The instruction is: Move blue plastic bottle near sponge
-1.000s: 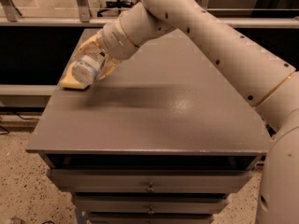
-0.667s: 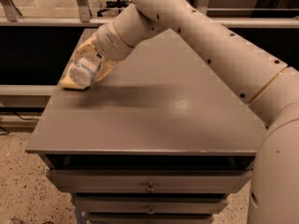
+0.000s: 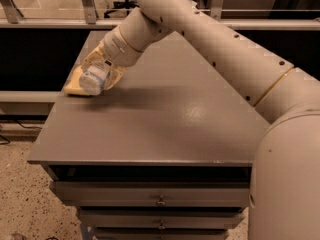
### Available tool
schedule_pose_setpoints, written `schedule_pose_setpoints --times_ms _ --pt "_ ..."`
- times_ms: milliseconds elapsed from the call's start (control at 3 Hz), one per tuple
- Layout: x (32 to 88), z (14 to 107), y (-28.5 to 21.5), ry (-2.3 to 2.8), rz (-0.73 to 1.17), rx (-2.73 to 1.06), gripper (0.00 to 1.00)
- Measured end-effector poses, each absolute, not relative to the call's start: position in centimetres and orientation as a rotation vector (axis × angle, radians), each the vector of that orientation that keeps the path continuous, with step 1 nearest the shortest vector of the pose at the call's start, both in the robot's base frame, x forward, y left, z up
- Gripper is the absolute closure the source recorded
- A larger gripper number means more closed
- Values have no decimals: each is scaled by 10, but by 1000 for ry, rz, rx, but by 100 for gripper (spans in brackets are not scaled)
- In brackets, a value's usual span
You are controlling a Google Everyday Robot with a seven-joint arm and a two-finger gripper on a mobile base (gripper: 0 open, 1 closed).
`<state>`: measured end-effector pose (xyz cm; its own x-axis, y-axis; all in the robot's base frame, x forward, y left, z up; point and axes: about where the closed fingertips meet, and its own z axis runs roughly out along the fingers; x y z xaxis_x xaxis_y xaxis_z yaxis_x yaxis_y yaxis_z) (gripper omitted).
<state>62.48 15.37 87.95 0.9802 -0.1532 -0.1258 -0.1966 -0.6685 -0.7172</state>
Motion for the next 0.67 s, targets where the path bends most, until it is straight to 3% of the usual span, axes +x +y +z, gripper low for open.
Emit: schedule_pose_setpoints --times_ms 333,667 --pt "626 873 153 215 109 -2336 82" --pt "629 873 147 221 100 -2354 58"
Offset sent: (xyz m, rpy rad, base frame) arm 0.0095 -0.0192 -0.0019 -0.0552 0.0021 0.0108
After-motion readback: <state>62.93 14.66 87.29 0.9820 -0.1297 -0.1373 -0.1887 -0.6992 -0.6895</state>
